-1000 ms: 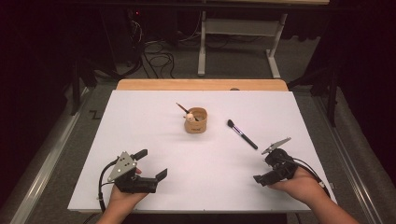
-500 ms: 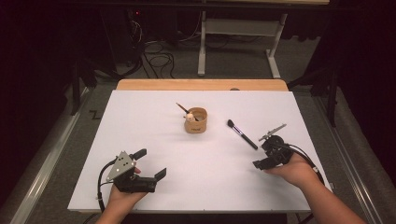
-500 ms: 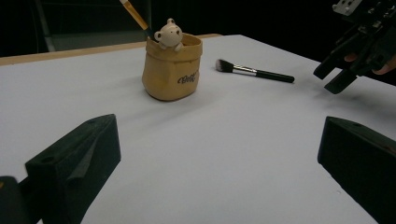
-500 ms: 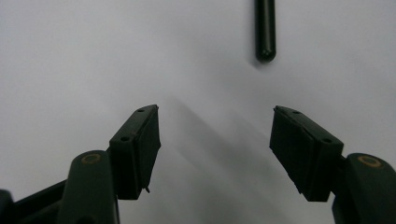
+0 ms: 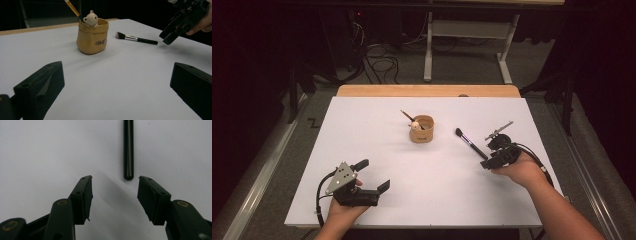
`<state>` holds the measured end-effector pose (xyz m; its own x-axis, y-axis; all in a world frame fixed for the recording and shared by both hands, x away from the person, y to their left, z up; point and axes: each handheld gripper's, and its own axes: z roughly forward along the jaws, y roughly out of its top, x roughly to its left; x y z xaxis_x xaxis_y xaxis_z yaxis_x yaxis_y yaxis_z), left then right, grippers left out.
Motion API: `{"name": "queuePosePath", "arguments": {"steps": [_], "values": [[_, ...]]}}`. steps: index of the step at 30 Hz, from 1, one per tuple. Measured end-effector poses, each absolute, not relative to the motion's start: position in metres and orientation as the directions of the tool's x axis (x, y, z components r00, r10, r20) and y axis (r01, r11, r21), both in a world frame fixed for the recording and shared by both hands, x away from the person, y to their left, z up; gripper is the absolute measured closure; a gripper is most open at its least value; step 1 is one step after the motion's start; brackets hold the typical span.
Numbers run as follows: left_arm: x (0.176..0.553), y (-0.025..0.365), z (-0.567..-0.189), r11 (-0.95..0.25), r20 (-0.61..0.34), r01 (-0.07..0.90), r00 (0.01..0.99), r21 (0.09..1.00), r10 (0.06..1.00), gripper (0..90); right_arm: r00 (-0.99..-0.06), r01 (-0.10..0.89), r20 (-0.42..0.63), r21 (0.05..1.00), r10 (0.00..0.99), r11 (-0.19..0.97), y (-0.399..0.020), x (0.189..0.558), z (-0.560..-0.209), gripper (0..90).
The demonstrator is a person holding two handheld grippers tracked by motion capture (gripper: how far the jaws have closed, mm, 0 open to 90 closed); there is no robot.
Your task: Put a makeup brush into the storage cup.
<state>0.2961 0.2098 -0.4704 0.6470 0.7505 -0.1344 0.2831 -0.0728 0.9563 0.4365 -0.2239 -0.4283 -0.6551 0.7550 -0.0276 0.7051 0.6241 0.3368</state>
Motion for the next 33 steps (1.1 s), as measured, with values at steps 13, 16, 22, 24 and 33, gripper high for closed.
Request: {"name": "queuePosePath", "arguments": {"steps": [13, 16, 22, 24, 33], "values": [[0.296, 0.211, -0.47, -0.07, -0.137, 0.283, 0.646, 0.957, 0.751, 0.3, -0.662, 0.704, -0.027, 0.319, 0.749, 0.634, -0.217, 0.459, -0.426, 52.4], [0.296, 0.211, -0.47, -0.069, -0.137, 0.283, 0.646, 0.957, 0.751, 0.3, -0.663, 0.708, -0.026, 0.304, 0.748, 0.637, -0.216, 0.463, -0.428, 54.3], [0.296, 0.212, -0.47, -0.066, -0.138, 0.282, 0.645, 0.957, 0.751, 0.3, -0.666, 0.709, -0.025, 0.29, 0.745, 0.643, -0.213, 0.47, -0.431, 57.8], [0.296, 0.212, -0.47, -0.066, -0.138, 0.282, 0.645, 0.957, 0.752, 0.3, -0.673, 0.705, -0.028, 0.279, 0.739, 0.652, -0.211, 0.471, -0.432, 60.6], [0.296, 0.212, -0.47, -0.066, -0.138, 0.282, 0.645, 0.957, 0.752, 0.3, -0.682, 0.698, -0.046, 0.258, 0.73, 0.668, -0.209, 0.477, -0.438, 68.2]]}}
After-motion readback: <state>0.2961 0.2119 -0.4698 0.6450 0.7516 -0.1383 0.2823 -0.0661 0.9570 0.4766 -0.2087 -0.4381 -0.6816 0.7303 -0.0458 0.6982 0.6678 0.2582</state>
